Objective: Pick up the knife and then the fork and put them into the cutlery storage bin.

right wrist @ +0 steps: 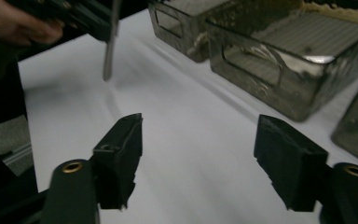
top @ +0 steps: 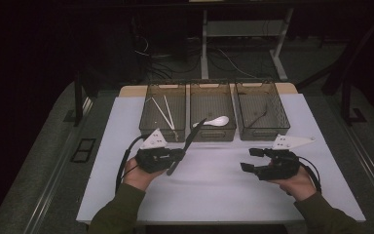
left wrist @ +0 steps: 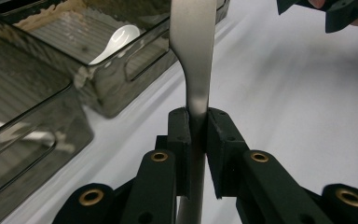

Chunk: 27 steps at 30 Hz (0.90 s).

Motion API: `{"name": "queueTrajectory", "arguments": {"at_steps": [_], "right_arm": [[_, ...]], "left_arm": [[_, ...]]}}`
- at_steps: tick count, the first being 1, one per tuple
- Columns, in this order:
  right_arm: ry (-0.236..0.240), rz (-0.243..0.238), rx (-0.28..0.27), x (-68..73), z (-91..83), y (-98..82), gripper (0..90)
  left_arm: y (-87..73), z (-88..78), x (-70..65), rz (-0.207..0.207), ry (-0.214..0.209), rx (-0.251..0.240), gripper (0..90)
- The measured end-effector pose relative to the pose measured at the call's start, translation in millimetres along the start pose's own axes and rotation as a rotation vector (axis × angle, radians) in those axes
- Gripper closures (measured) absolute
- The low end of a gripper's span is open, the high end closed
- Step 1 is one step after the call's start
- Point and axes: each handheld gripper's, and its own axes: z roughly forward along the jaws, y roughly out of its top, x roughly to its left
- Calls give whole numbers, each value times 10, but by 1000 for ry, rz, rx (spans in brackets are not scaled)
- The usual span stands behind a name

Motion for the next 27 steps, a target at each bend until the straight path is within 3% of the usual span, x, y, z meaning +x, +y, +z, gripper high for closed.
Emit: {"name": "queueTrajectory", "arguments": {"at_steps": [9, 14, 27], "right_arm": [[49, 4, -63, 66, 189, 289, 530], [86, 22, -62, 85, 333, 418, 615], [111, 76, -85, 36, 560, 523, 800]], "left_arm": [[184, 323, -197, 9, 35, -10, 793], [267, 463, -302, 43, 59, -23, 793], [338, 595, -415, 78, 79, -46, 792]]}}
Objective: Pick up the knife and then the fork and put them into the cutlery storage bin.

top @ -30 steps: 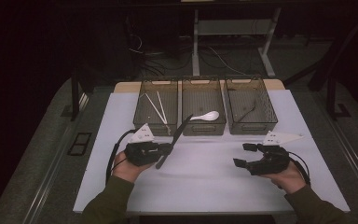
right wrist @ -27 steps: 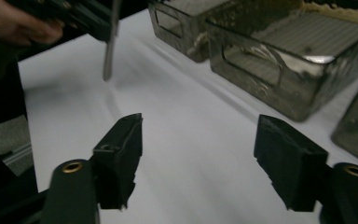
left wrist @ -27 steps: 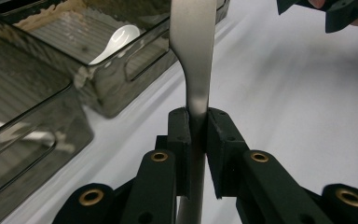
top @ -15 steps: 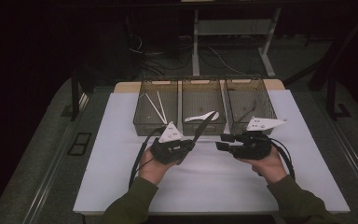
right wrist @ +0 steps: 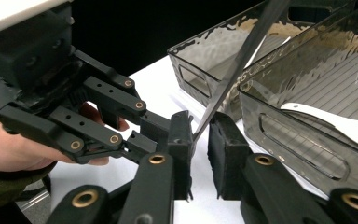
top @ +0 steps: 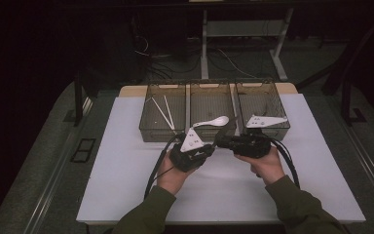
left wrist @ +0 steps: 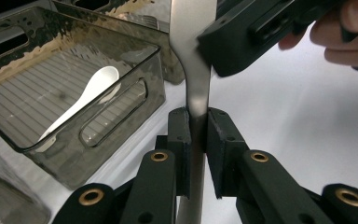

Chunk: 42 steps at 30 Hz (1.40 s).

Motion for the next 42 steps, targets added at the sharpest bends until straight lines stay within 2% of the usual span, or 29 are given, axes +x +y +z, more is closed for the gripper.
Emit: {"name": "queueTrajectory", "arguments": {"at_steps": [5, 7, 12, 18, 21, 25, 34, 38, 42], "right_arm": [[17, 20, -10, -18, 47, -9, 835], [36, 22, -18, -20, 56, -12, 880], [34, 3, -16, -12, 62, -4, 884], [38, -7, -21, -3, 19, 10, 886], [-6, -24, -21, -36, -61, 34, 886], [-49, -16, -46, -133, -250, 74, 887], [-155, 6, -96, -355, -708, 190, 886], [-219, 4, -126, -453, -947, 277, 886], [-276, 19, -166, -590, -1157, 345, 887]], "left_arm": [[-9, -1, 10, -12, 7, -10, 792], [-11, 0, 9, -16, 5, -10, 792], [-20, 2, 10, -26, 4, -22, 792], [-37, -35, 24, -38, -27, -65, 780], [-76, -125, 53, -52, -38, -88, 708], [-161, -265, 114, -56, -57, -86, 622], [-451, -539, 330, -96, -96, -53, 461], [-588, -637, 396, -95, -87, -28, 392], [-740, -729, 471, -119, -78, -18, 357]]}}
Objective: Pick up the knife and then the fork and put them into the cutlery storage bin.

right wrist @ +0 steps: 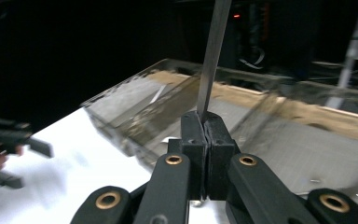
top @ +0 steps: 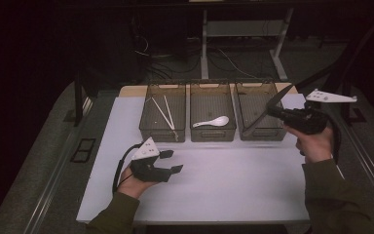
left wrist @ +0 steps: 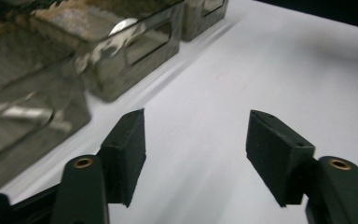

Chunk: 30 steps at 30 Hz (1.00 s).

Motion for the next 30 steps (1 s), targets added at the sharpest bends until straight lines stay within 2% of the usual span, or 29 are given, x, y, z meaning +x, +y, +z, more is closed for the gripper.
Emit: {"name": "queueTrajectory", "arguments": {"at_steps": [6, 11, 16, 20, 24, 27, 30], "right_arm": [[-85, 30, -1, -293, -63, 195, 886], [-123, 64, 45, -505, 78, 248, 886], [-113, 109, 128, -624, 315, 171, 886], [-75, 149, 185, -694, 465, 105, 886], [-67, 162, 236, -776, 575, 39, 885], [-75, 169, 262, -843, 641, -3, 885], [-71, 199, 244, -940, 693, -31, 882]], "left_arm": [[-127, -106, 78, -19, 13, 7, 267], [-177, -108, 113, -40, 12, 9, 175], [-177, -99, 96, -29, 15, 13, 175], [-178, -94, 96, -27, 12, 20, 177], [-182, -82, 98, -30, 6, 23, 180], [-185, -69, 96, -34, 4, 27, 178], [-187, -61, 101, -30, 2, 37, 176]]}}
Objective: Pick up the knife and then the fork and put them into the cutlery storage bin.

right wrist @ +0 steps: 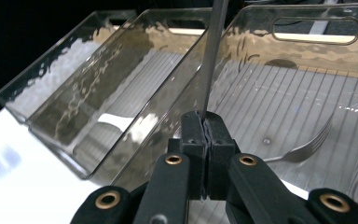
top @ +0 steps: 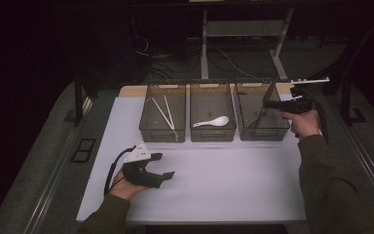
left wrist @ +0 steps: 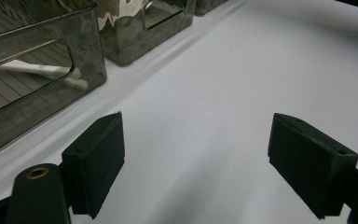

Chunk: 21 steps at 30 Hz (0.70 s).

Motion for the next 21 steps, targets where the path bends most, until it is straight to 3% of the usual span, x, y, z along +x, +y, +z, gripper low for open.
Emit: {"name": "queueTrajectory", "arguments": {"at_steps": [2, 4, 7, 10, 13, 16, 21], "right_arm": [[-38, 2, -10, -47, 50, 9, 845], [-144, -38, 9, -65, 124, 22, 786], [-244, -85, 8, -77, 162, 17, 658], [-267, -88, -7, -97, 108, 25, 589], [-242, -95, -11, -95, 50, 15, 565], [-183, -105, -14, -48, 11, -23, 490], [-119, -167, -43, 174, -107, -142, 395]], "left_arm": [[-4, 11, 2, -3, 1, 3, 173], [-6, 18, 5, -2, 2, 9, 168], [-11, 19, 2, -3, 3, 9, 161], [-12, 18, 17, 1, 2, 13, 157], [-9, 18, 15, 2, 4, 12, 153], [-9, 19, 10, 1, 4, 10, 149], [-14, 19, -2, 8, 1, 10, 146]]}}
